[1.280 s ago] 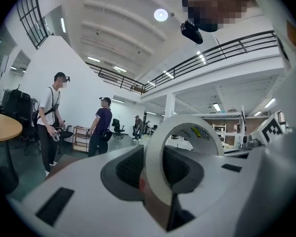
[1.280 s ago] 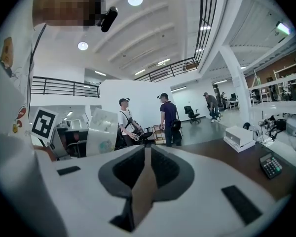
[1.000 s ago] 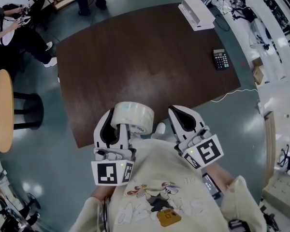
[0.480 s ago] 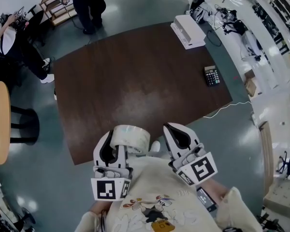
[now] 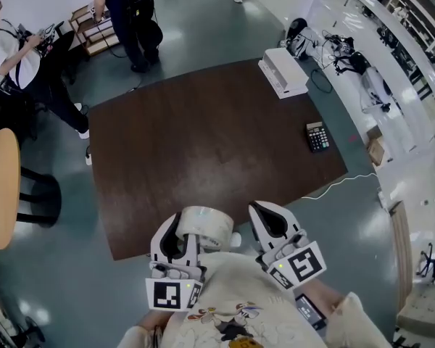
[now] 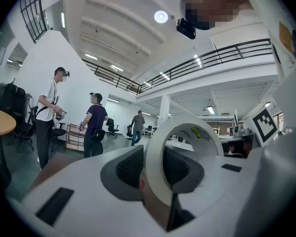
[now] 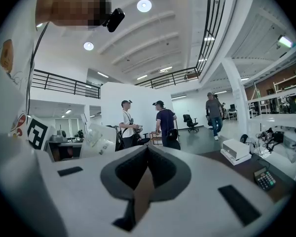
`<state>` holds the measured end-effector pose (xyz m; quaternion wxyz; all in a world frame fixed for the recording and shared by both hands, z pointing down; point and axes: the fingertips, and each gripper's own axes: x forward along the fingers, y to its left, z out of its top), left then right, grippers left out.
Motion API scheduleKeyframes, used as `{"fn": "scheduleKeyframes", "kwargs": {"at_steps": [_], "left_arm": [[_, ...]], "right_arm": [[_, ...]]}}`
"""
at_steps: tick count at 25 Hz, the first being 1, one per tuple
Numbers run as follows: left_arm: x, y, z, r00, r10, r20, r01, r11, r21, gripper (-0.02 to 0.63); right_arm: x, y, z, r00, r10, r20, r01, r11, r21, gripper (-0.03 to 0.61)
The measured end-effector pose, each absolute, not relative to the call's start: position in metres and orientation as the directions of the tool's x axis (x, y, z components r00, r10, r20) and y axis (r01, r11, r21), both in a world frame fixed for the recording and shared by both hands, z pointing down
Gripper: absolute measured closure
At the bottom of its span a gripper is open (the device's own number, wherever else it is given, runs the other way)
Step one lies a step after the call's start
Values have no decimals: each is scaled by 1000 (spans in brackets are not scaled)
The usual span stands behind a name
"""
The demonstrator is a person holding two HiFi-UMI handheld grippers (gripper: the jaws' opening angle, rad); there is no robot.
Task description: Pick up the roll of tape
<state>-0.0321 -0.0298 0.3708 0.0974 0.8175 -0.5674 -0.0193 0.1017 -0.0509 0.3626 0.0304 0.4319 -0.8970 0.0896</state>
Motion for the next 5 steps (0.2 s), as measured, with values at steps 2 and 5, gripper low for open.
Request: {"fn": "scheduleKeyframes", "kwargs": {"at_steps": [2,5], "left_arm": [[-32,-20,371,351,-932,95,-924,-328,198,517],[-39,-3,373,346,-928,139,-926,-314,210,517]], "right_arm": [[100,-42,365,-628,-763,153,-778,610,-148,572],[92,-30,366,-636,-750,180,-771,612,-173,572]]}}
